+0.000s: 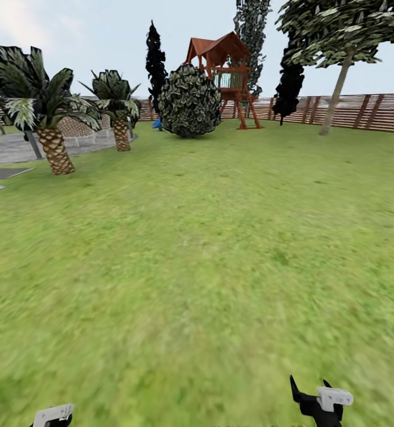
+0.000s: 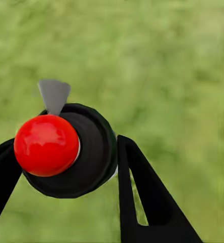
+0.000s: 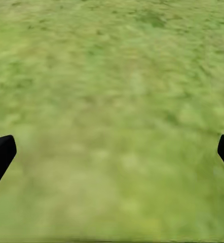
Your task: In the garden, pick up the pesticide atomizer on the floor and spray pesticide onto both trees until each tree trunk is fully covered.
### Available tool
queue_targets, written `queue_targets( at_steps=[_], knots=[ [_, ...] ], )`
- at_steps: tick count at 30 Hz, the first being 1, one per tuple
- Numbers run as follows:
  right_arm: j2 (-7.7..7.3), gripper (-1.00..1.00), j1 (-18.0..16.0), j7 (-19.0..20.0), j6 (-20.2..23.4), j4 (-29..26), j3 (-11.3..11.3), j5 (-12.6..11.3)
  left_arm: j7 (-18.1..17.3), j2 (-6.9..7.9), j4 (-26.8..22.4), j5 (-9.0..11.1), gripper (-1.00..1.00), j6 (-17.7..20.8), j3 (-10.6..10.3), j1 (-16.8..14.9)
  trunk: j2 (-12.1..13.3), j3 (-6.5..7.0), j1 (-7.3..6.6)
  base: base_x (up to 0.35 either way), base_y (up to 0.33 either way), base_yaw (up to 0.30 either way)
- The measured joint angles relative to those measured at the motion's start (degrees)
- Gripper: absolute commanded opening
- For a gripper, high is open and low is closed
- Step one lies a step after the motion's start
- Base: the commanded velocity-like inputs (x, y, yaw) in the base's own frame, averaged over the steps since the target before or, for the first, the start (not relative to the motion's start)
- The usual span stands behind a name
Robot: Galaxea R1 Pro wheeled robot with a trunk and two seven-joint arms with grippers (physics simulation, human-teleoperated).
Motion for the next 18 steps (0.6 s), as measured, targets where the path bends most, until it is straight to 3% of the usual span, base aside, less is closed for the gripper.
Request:
queue_targets(
  at_steps=[9, 18],
  knots=[
    [0.02, 1.0, 0.0, 0.0, 0.0, 0.0, 0.0, 0.0, 0.0, 0.0, 0.0, 0.1, -1.0, 0.0, 0.0, 0.0, 0.0, 0.0, -0.02, 0.157, -0.274, -0.3],
    [0.04, 1.0, 0.0, 0.0, 0.0, 0.0, 0.0, 0.0, 0.0, 0.0, 0.0, 0.2, -1.0, 0.0, 0.0, 0.0, 0.0, 0.0, -0.03, 0.244, -0.241, -0.3]
  ],
)
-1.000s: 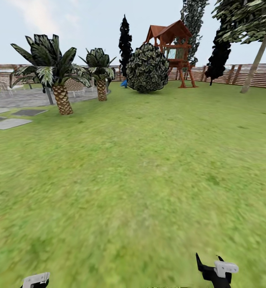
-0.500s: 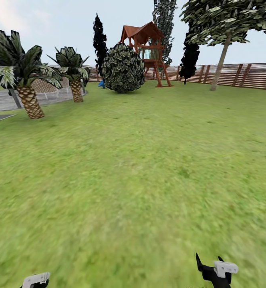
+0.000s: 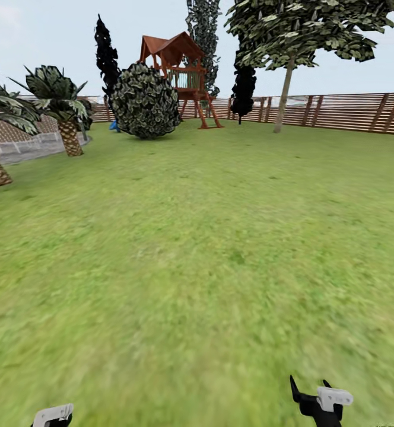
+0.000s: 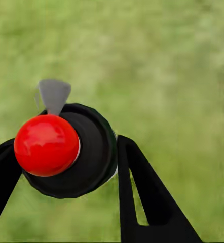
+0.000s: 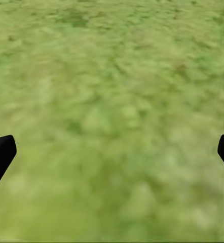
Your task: In the garden, pick up the pesticide atomizer on the floor and spray pesticide onto both trees until each tree trunk is fully covered.
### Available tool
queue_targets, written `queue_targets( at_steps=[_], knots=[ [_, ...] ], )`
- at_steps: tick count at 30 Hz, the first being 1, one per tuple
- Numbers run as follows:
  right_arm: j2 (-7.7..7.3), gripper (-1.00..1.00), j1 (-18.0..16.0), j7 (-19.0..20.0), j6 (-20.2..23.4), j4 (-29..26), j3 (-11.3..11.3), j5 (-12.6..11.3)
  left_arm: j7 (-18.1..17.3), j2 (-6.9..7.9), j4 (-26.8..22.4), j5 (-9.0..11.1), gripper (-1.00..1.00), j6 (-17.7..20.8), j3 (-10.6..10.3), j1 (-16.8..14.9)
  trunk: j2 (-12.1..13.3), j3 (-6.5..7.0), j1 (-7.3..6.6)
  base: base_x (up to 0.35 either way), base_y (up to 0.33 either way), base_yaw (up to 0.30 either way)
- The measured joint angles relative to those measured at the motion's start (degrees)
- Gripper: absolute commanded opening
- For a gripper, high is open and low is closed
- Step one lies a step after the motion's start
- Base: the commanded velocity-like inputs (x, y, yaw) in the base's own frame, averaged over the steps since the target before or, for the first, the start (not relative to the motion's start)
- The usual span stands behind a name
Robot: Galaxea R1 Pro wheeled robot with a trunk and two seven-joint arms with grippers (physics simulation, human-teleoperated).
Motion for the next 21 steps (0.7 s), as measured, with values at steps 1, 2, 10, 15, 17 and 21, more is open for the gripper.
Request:
queue_targets(
  at_steps=[1, 2, 10, 15, 17, 21],
  knots=[
    [0.0, 1.0, 0.0, 0.0, 0.0, 0.0, 0.0, 0.0, 0.0, 0.0, 0.0, 0.0, -1.0, 0.0, 0.0, 0.0, 0.0, 0.0, 0.0, 0.254, -0.234, -0.3],
    [0.0, 1.0, 0.0, 0.0, 0.0, 0.0, 0.0, 0.0, 0.0, 0.0, 0.0, 0.0, -1.0, 0.0, 0.0, 0.0, 0.0, 0.0, 0.0, 0.255, -0.234, -0.3],
    [0.0, 1.0, 0.0, 0.0, 0.0, 0.0, 0.0, 0.0, 0.0, 0.0, 0.0, 0.0, -1.0, 0.0, 0.0, 0.0, 0.0, 0.0, 0.0, 0.269, -0.216, -0.3],
    [0.0, 1.0, 0.0, 0.0, 0.0, 0.0, 0.0, 0.0, 0.0, 0.0, 0.0, 0.1, -1.0, 0.0, 0.1, 0.0, 0.0, 0.0, -0.01, 0.307, -0.147, -0.3],
    [0.0, 1.0, 0.0, 0.0, 0.0, 0.0, 0.0, 0.0, 0.0, 0.0, 0.0, 0.1, -1.0, 0.0, 0.1, 0.0, 0.0, 0.0, -0.01, 0.313, -0.131, -0.3],
    [0.0, 1.0, 0.0, 0.0, 0.0, 0.0, 0.0, 0.0, 0.0, 0.01, -0.1, 0.1, -1.0, 0.0, 0.1, 0.0, 0.0, 0.0, 0.0, 0.275, -0.107, -0.3]
  ],
)
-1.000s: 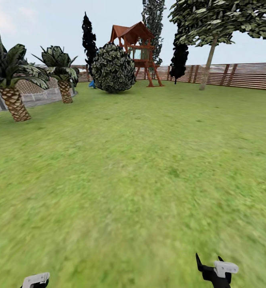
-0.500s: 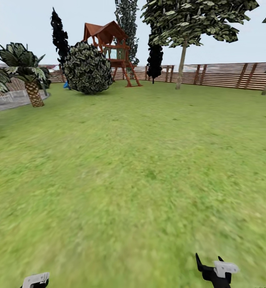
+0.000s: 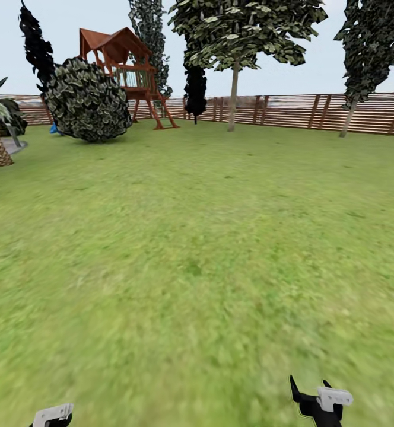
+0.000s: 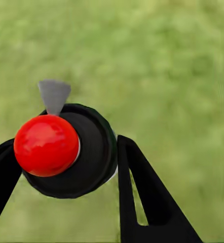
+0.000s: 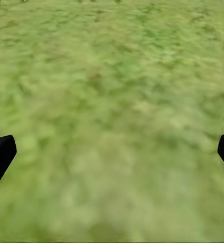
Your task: In the garden, pick up the pesticide atomizer on the floor and spray pesticide onto both trees until each tree trunk is fully covered.
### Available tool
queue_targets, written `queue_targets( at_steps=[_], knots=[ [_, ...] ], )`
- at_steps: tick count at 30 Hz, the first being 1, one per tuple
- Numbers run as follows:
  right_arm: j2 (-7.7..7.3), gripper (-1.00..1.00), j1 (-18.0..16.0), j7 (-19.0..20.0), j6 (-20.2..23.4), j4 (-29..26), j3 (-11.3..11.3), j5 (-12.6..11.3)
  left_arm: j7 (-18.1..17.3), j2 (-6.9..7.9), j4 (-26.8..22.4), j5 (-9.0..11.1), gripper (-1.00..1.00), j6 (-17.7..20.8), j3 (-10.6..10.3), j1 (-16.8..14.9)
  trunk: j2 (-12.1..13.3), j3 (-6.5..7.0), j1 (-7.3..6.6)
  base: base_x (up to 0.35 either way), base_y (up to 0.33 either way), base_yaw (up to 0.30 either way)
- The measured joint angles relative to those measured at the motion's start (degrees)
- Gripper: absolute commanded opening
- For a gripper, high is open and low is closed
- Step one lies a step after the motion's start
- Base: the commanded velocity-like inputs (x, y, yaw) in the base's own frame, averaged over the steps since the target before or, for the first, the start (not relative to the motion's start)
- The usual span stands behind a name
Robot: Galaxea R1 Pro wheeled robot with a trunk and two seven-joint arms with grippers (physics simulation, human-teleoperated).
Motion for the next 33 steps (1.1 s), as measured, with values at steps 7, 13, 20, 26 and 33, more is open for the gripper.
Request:
queue_targets(
  at_steps=[7, 13, 20, 26, 33],
  knots=[
    [0.0, 1.0, 0.0, 0.0, 0.0, 0.0, 0.0, 0.0, 0.0, 0.0, 0.0, 0.0, -1.0, 0.0, 0.0, 0.0, 0.0, 0.0, 0.03, 0.027, -0.01, -0.3],
    [0.0, 1.0, 0.0, 0.0, 0.0, 0.0, 0.0, 0.0, 0.0, 0.0, 0.0, 0.0, -1.0, 0.1, 0.0, 0.0, 0.0, 0.0, 0.03, 0.008, 0.0, -0.3],
    [0.01, 1.0, 0.0, 0.0, 0.0, 0.0, 0.0, 0.0, 0.0, 0.08, 0.0, 0.0, -1.0, 0.1, 0.1, 0.0, 0.0, 0.0, 0.0, 0.294, 0.0, -0.162],
    [1.72, 1.0, 0.0, 0.2, 0.2, 0.8, 0.3, 0.3, 0.0, 0.09, 0.0, 0.0, -1.0, 0.1, 0.1, 0.0, 0.0, 0.0, 0.0, 0.339, 0.0, -0.004],
    [4.71, 1.0, 0.0, 0.3, 0.1, 1.1, 0.2, 0.5, 0.1, 0.06, 0.0, 0.2, -1.0, 0.2, 0.2, 0.0, 0.0, 0.0, 0.0, 0.34, 0.0, 0.0]
  ],
)
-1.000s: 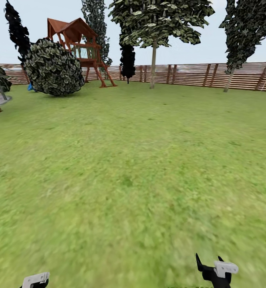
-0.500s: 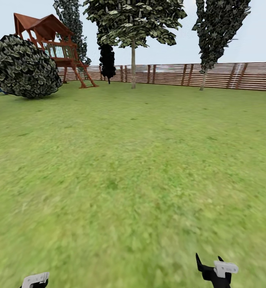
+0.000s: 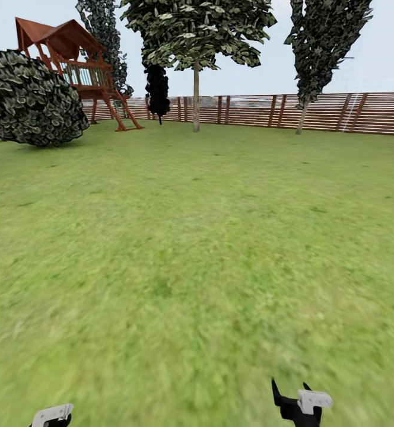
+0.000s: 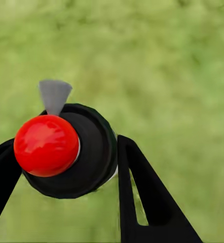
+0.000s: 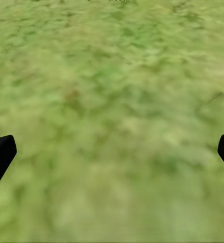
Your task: In the garden, pick up the pesticide atomizer on the floor and spray pesticide onto both trees until each tree trunk is fully covered.
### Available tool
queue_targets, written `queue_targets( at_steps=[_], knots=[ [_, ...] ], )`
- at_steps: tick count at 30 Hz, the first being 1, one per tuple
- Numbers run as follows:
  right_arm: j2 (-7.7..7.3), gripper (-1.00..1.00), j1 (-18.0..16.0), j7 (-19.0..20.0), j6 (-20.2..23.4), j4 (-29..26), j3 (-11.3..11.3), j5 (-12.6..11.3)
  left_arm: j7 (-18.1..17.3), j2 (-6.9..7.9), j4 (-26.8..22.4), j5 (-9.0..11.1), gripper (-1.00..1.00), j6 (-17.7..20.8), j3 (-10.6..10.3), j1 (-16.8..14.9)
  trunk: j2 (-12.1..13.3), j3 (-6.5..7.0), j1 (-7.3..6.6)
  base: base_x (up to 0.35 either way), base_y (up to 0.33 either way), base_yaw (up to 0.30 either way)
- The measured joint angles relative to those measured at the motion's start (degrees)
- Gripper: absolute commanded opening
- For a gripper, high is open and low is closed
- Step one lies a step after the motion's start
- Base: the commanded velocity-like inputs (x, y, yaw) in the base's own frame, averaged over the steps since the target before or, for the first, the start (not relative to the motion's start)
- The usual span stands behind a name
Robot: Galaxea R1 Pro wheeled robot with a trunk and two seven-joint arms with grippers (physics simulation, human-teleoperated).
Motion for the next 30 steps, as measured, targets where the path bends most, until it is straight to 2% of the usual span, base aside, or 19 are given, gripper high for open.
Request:
queue_targets(
  at_steps=[2, 4, 7, 18, 30],
  knots=[
    [0.03, 1.0, 0.0, 0.0, 0.0, 0.0, 0.0, 0.0, 0.0, -0.26, 0.1, 0.0, -1.0, 0.0, -0.1, 0.0, 0.0, 0.0, 0.0, 0.34, 0.0, 0.0],
    [0.04, 1.0, 0.0, 0.0, 0.1, 0.0, 0.0, 0.0, 0.0, -1.37, 0.1, -0.2, -1.0, 0.0, -0.2, 0.0, 0.0, 0.0, 0.0, 0.34, 0.03, 0.0],
    [0.05, 1.0, 0.0, 0.0, 0.1, 0.9, 0.0, 0.0, 0.0, -2.04, 0.1, -0.2, -1.0, 0.0, -0.1, 0.0, 0.0, 0.0, 0.0, 0.34, 0.009, 0.0],
    [0.05, 1.0, 2.7, -0.1, 0.2, 1.3, 0.0, 0.0, 0.0, -1.99, 0.1, 0.0, -1.0, 0.0, 0.0, 0.0, 0.0, 0.0, 0.0, 0.34, 0.0, 0.0],
    [0.05, 1.0, 3.3, 0.0, 0.2, 1.3, 0.0, 0.0, 0.0, -1.99, 0.0, -0.1, -1.0, -0.2, 0.0, 0.0, 0.0, 0.0, 0.0, 0.339, 0.0, 0.0]
  ],
)
